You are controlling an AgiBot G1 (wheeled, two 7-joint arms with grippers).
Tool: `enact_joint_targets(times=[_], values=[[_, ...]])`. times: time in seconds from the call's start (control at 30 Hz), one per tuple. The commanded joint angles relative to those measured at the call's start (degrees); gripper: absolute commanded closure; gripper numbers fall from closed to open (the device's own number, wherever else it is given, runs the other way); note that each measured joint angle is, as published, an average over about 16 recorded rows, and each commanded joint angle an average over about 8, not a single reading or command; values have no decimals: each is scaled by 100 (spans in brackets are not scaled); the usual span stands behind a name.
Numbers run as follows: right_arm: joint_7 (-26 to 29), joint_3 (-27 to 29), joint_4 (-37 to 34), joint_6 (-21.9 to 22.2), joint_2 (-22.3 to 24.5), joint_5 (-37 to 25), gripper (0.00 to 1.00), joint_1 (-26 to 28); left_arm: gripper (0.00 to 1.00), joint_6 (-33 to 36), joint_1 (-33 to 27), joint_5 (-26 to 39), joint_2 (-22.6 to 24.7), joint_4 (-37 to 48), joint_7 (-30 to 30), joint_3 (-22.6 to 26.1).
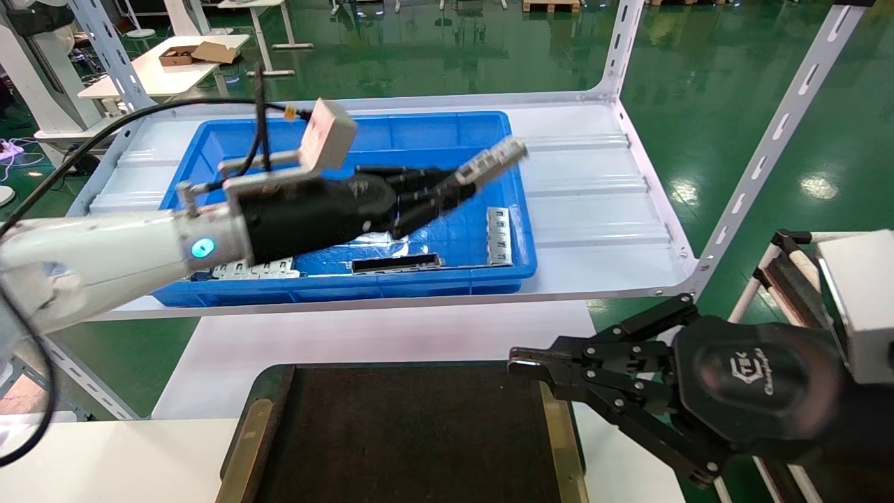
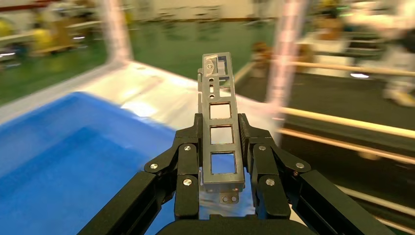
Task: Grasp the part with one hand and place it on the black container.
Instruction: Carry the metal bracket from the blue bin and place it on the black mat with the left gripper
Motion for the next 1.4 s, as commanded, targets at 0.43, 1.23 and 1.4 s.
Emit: enact_joint_targets(times=[0.43,1.23,1.4], values=[[0,0,0,0,0,0,100,0,100,1505,1696,-262,-553,-1396,-499,120],[-1,-1,0,0,0,1,100,0,100,-3863,5208,-29,-234,-4268,-3269,-24],[-1,-1,0,0,0,1,100,0,100,-5060,5316,210,121,-4372,-3777,65]])
